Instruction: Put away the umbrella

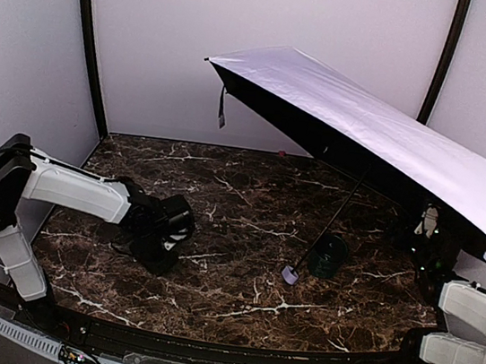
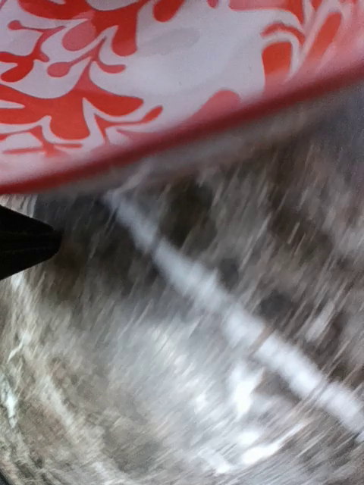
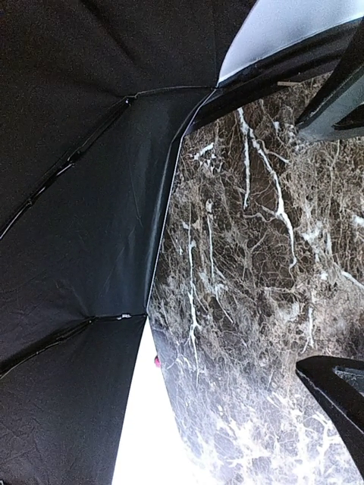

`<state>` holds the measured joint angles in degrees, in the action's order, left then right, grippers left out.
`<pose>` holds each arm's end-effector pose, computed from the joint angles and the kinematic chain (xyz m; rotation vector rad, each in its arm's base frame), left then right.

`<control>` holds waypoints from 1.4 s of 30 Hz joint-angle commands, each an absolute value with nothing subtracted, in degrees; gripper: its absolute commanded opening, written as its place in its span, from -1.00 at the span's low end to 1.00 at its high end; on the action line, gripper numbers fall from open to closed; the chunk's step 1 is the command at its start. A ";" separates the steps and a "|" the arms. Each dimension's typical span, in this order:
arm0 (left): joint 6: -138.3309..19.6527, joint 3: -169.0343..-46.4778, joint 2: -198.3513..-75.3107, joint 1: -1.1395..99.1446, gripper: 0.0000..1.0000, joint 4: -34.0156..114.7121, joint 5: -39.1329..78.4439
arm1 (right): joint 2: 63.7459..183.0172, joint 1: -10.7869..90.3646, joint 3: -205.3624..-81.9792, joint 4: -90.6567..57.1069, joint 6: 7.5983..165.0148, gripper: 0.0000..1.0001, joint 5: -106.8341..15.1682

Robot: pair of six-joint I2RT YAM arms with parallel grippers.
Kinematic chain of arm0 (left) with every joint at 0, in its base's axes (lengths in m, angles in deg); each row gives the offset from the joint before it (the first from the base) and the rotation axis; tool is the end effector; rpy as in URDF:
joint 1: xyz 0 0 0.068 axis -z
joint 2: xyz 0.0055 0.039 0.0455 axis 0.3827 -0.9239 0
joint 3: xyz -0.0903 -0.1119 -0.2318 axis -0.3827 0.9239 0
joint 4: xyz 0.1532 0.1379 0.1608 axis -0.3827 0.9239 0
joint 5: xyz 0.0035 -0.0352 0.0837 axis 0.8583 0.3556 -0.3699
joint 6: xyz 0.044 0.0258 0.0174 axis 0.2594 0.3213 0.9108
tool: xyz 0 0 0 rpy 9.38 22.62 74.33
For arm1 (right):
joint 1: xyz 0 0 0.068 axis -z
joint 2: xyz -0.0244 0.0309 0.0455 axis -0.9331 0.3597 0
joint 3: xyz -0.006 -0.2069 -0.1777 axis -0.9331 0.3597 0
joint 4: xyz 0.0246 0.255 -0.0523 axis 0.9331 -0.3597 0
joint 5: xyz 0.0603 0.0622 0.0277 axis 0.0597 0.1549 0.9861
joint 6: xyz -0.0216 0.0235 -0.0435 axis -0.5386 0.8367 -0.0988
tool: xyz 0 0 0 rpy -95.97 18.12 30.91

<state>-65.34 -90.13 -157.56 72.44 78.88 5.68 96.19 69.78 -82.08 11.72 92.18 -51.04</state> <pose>0.1919 -0.2227 0.1513 0.7968 2.8012 -0.0490 0.1982 -0.0015 0.1932 0.1798 1.7737 0.1865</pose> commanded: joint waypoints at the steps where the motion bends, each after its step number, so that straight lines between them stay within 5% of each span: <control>1: -62.88 -86.54 -161.58 65.32 -1.00 74.93 -1.34 | 95.95 69.51 -82.65 15.17 92.30 0.99 -50.07; 12: -54.48 -97.45 -170.37 47.38 -1.00 67.72 -3.55 | 92.05 69.46 -81.64 16.16 92.46 0.99 -49.79; 32: -47.35 -148.17 -202.04 44.64 -1.00 69.35 10.43 | 94.02 69.47 -82.82 13.26 92.83 0.99 -50.03; 42: -49.81 -128.91 -188.99 44.70 -1.00 60.95 12.28 | 100.18 68.09 -90.00 -2.11 97.41 0.76 -41.85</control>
